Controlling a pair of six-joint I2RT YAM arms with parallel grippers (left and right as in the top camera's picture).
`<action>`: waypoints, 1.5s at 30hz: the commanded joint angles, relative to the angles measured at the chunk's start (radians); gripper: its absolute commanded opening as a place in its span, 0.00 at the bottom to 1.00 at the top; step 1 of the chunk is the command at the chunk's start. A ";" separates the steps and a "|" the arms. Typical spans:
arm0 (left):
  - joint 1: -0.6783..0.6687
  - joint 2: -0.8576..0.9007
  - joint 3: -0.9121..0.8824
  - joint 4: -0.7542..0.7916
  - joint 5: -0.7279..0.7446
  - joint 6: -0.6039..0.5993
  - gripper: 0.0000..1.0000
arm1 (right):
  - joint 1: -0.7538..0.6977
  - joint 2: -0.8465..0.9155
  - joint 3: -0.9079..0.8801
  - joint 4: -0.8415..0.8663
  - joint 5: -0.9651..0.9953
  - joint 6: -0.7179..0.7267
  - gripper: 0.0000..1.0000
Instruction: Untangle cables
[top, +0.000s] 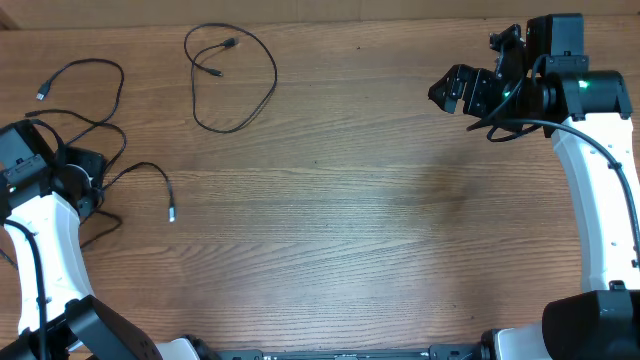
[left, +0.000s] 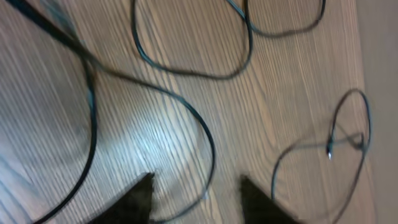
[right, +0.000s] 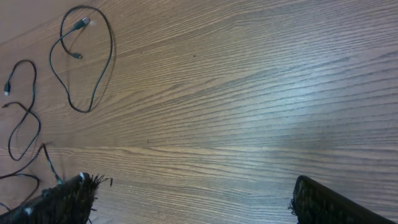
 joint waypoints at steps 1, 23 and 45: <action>0.003 0.003 -0.002 -0.019 0.090 0.067 0.60 | 0.004 -0.005 -0.004 0.006 0.006 0.004 1.00; -0.271 -0.058 0.295 -0.080 0.531 0.353 1.00 | 0.004 -0.005 -0.004 0.006 0.006 0.004 1.00; -0.493 -0.584 0.397 -0.546 -0.070 0.243 1.00 | 0.004 -0.005 -0.004 0.006 0.006 0.004 1.00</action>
